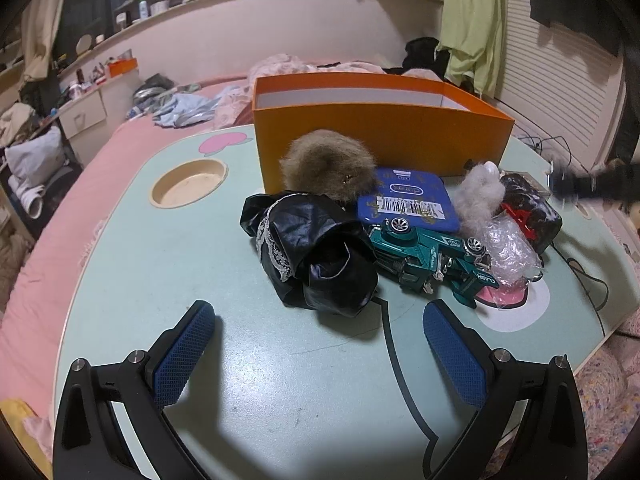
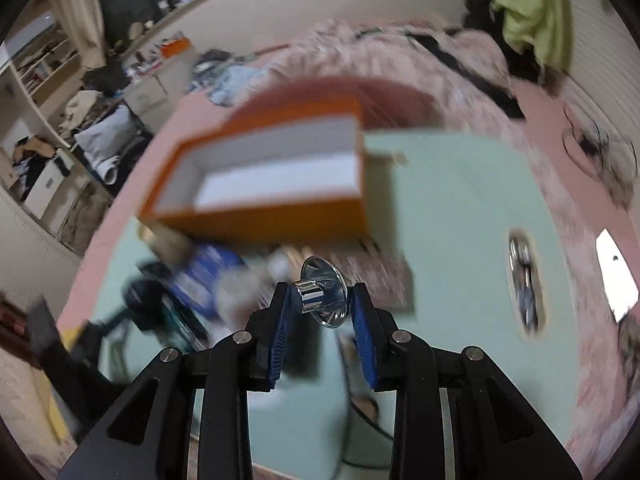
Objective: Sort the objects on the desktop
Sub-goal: 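Grasp the silver chrome cup in the box with the right gripper, place it on the table, then grasp the black bag with lace trim on the table with the left gripper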
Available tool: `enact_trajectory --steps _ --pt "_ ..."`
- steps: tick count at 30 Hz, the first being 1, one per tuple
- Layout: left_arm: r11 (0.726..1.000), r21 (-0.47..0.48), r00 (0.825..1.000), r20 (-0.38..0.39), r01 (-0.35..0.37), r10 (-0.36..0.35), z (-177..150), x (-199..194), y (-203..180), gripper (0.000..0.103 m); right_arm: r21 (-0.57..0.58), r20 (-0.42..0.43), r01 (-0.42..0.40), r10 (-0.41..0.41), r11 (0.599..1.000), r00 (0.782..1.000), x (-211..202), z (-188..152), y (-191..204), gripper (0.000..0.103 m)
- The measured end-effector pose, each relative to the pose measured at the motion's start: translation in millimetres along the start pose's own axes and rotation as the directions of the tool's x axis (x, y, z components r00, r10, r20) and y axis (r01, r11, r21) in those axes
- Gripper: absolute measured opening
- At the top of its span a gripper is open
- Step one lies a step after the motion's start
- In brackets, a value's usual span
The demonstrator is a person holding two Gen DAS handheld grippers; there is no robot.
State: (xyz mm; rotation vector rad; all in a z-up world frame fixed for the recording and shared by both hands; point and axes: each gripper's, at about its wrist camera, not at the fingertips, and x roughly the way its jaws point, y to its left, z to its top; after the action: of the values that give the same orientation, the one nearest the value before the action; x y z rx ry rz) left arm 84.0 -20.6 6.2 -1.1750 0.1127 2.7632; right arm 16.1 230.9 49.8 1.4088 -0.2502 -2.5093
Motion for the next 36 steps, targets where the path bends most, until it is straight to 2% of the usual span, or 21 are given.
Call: enact_trajectory --steps 4,7,9,10,11,13,18,19,20,21,36 --pt "1.0 0.001 1.0 0.0 -0.001 0.001 -0.3 -0.2 0.2 0.103 0.03 -0.035 -0.019 0.021 0.999 0.999 18.6 -11.8 -8.0 0.032" --pt "1.0 -0.001 1.0 0.0 0.001 -0.001 -1.2 -0.4 1.0 0.103 0.015 0.004 -0.052 0.052 0.999 0.999 22.4 -14.4 -1.5 0.036" --pt "1.0 -0.002 1.0 0.0 0.002 -0.002 -1.5 -0.5 1.3 0.103 0.021 0.043 -0.071 0.07 0.997 0.997 20.4 -17.2 -0.5 0.055" --pt "1.0 -0.002 1.0 0.0 0.003 -0.003 -2.1 -1.0 1.6 0.103 0.038 0.076 -0.084 0.081 0.996 0.994 15.4 -21.5 -3.4 0.075" --pt "1.0 -0.002 1.0 0.001 0.003 -0.003 -2.4 -1.1 1.6 0.103 0.051 0.117 -0.079 0.072 0.996 0.99 8.6 -27.8 -6.2 0.081" --pt "1.0 -0.002 1.0 0.002 0.002 -0.002 -2.6 -1.2 1.4 0.103 0.03 0.153 -0.037 0.032 0.999 0.988 1.8 -40.9 -7.0 0.081" --pt "1.0 0.0 1.0 -0.003 -0.003 0.003 -2.6 -0.2 0.6 0.103 -0.139 0.097 0.128 -0.115 0.982 0.989 14.0 -62.0 12.0 0.081" --pt "1.0 0.0 1.0 -0.003 -0.003 0.003 -2.7 0.0 0.8 0.103 -0.168 0.109 0.177 -0.16 0.97 0.981 16.7 -63.5 17.6 0.086" --pt "1.0 0.001 1.0 -0.003 -0.004 0.004 -2.9 -0.1 0.9 0.103 -0.182 0.117 0.204 -0.185 0.962 0.976 18.8 -65.6 18.1 0.098" --pt "1.0 0.0 1.0 -0.003 -0.003 0.003 -2.8 0.1 0.7 0.103 -0.179 0.099 0.186 -0.171 0.966 0.98 22.1 -63.4 16.8 0.103" --pt "1.0 -0.001 1.0 -0.005 -0.003 0.003 -2.4 0.4 0.3 0.103 -0.193 0.116 0.182 -0.161 0.964 0.98 24.5 -65.3 11.8 0.103"
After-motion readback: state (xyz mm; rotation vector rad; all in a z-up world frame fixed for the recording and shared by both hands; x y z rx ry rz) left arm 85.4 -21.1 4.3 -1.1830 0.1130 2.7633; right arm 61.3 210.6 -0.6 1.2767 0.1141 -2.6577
